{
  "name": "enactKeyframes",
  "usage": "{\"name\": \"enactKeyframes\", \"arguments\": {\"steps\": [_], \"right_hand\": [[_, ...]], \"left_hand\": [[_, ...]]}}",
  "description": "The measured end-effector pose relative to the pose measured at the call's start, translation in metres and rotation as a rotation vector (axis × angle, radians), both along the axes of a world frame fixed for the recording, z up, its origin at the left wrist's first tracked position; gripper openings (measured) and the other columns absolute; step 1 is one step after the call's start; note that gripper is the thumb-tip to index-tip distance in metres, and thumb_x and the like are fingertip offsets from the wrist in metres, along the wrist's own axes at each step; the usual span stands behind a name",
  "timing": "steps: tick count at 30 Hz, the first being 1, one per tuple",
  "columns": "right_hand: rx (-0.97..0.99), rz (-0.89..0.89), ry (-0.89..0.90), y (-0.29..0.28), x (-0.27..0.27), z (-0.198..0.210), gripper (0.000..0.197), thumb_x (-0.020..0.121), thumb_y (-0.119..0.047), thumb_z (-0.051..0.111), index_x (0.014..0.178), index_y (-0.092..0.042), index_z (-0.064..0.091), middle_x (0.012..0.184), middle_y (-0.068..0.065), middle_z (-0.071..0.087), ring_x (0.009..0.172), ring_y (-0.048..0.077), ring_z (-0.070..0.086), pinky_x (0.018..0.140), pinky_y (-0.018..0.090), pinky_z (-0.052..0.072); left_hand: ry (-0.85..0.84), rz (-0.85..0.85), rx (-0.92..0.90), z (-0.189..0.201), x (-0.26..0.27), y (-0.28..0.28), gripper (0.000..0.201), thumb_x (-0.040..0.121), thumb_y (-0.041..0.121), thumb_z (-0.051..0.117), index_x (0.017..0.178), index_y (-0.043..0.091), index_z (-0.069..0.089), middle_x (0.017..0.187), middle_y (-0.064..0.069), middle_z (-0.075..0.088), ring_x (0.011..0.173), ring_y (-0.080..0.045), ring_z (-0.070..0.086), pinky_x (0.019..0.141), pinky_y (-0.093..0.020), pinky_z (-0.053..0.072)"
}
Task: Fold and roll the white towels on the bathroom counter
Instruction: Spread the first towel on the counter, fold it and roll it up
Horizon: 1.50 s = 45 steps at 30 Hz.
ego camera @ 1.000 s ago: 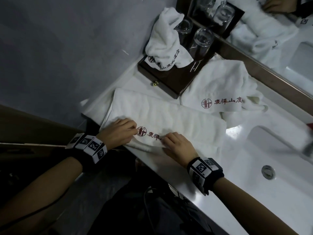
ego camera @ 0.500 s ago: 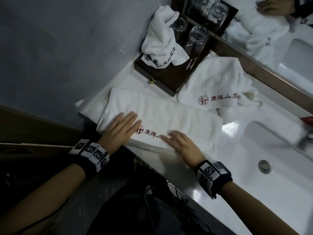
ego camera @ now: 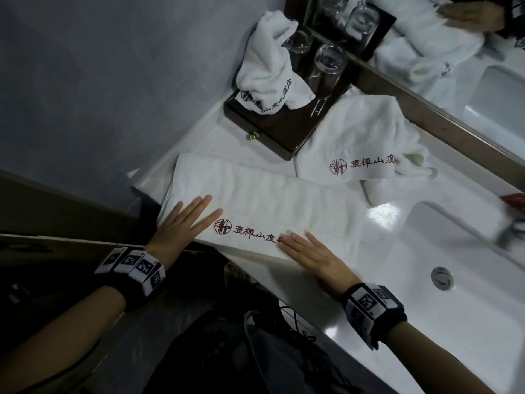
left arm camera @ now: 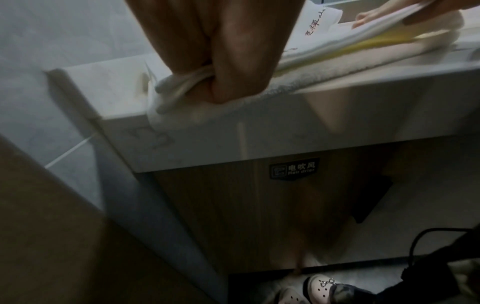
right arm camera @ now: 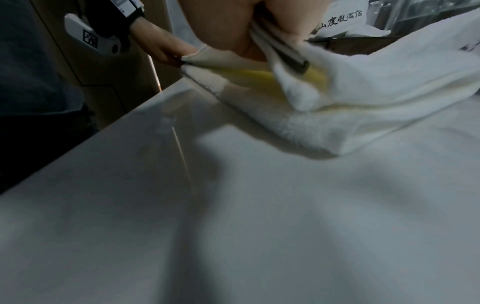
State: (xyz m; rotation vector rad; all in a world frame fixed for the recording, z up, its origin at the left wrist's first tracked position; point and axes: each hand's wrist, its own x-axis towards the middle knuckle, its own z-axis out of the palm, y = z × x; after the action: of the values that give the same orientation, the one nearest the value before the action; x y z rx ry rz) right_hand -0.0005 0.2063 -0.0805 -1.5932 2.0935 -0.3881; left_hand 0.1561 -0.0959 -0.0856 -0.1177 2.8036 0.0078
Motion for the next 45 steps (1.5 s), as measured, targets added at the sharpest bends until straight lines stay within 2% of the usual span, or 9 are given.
{"name": "enactKeyframes", "arguments": {"steps": [5, 9, 17, 21, 30, 36, 40, 43, 45], "right_hand": [[0.053, 0.008, -0.084, 0.007, 0.003, -0.008, 0.057, 0.096, -0.013, 0.040, 0.146, -0.026, 0.017, 0.155, -0.011, 0.010, 0.145, 0.006, 0.004, 0.119, 0.025, 0.002], [-0.135, -0.092, -0.097, -0.006, -0.002, 0.003, 0.034, 0.094, -0.013, 0.051, 0.127, -0.015, 0.058, 0.139, -0.002, 0.050, 0.131, 0.017, 0.046, 0.109, 0.034, 0.037], [0.061, -0.378, -0.229, -0.058, -0.024, 0.021, 0.034, 0.096, -0.018, 0.043, 0.130, -0.015, 0.050, 0.117, 0.007, 0.051, 0.099, 0.027, 0.058, 0.085, 0.040, 0.048], [0.109, -0.463, -0.197, -0.081, -0.029, 0.022, 0.035, 0.093, -0.017, 0.048, 0.128, -0.013, 0.049, 0.119, 0.009, 0.048, 0.101, 0.028, 0.056, 0.085, 0.039, 0.048], [0.348, -0.718, 0.034, -0.060, -0.075, 0.010, 0.095, 0.064, -0.050, 0.074, 0.142, -0.034, 0.023, 0.150, 0.003, 0.023, 0.137, 0.029, 0.023, 0.113, 0.045, 0.016], [0.511, -0.732, 0.132, -0.050, -0.104, 0.026, 0.046, 0.071, -0.040, 0.074, 0.107, -0.016, 0.060, 0.114, 0.010, 0.062, 0.108, 0.029, 0.053, 0.094, 0.035, 0.035], [0.229, -0.923, 0.081, -0.038, -0.119, 0.055, 0.037, 0.074, -0.037, 0.073, 0.101, -0.014, 0.063, 0.108, 0.010, 0.055, 0.097, 0.033, 0.057, 0.070, 0.033, 0.035], [-0.239, -0.922, 0.257, -0.021, -0.125, 0.075, 0.028, 0.077, -0.031, 0.073, 0.092, -0.010, 0.062, 0.101, 0.010, 0.054, 0.093, 0.028, 0.052, 0.061, 0.031, 0.032], [-0.406, -0.836, 0.354, -0.009, -0.125, 0.081, 0.019, 0.074, -0.014, 0.075, 0.088, -0.009, 0.063, 0.095, 0.010, 0.057, 0.091, 0.020, 0.046, 0.060, 0.029, 0.034]], "left_hand": [[-0.049, 0.134, 0.328, 0.000, 0.001, -0.004, 0.100, 0.066, 0.004, 0.047, 0.143, 0.042, -0.005, 0.153, 0.013, -0.020, 0.141, -0.007, -0.020, 0.115, -0.033, -0.011], [0.315, 0.489, 0.472, 0.011, -0.019, -0.009, 0.049, 0.074, 0.023, 0.049, 0.123, 0.019, 0.054, 0.148, -0.006, 0.033, 0.137, -0.024, 0.027, 0.109, -0.040, 0.016], [0.130, 1.021, 0.522, 0.020, -0.041, -0.026, 0.089, 0.066, 0.024, 0.082, 0.132, -0.005, 0.030, 0.131, -0.027, 0.045, 0.121, -0.041, 0.044, 0.101, -0.047, 0.039], [0.117, 0.948, 0.518, 0.021, -0.037, -0.029, 0.054, 0.068, 0.026, 0.079, 0.109, -0.003, 0.056, 0.116, -0.025, 0.060, 0.109, -0.037, 0.054, 0.094, -0.045, 0.045], [0.188, 0.908, 0.629, 0.023, -0.038, -0.019, 0.048, 0.080, -0.001, 0.062, 0.120, -0.005, 0.037, 0.121, -0.024, 0.053, 0.112, -0.036, 0.051, 0.092, -0.038, 0.040], [0.227, 0.951, 0.686, 0.030, -0.056, -0.016, 0.044, 0.076, -0.007, 0.059, 0.118, -0.001, 0.045, 0.118, -0.022, 0.057, 0.108, -0.035, 0.054, 0.080, -0.028, 0.035], [0.467, 1.046, 0.997, 0.051, -0.081, -0.016, 0.043, 0.074, -0.012, 0.060, 0.114, 0.002, 0.052, 0.105, -0.010, 0.059, 0.103, -0.030, 0.058, 0.080, -0.026, 0.045], [0.677, 1.011, 0.953, 0.065, -0.103, -0.024, 0.044, 0.075, -0.010, 0.065, 0.117, -0.007, 0.051, 0.111, -0.010, 0.057, 0.101, -0.020, 0.053, 0.068, 0.002, 0.042], [0.534, 0.920, 0.733, 0.069, -0.108, -0.032, 0.044, 0.086, -0.003, 0.057, 0.126, -0.010, 0.041, 0.133, -0.019, 0.047, 0.120, -0.025, 0.047, 0.094, -0.001, 0.032]]}}
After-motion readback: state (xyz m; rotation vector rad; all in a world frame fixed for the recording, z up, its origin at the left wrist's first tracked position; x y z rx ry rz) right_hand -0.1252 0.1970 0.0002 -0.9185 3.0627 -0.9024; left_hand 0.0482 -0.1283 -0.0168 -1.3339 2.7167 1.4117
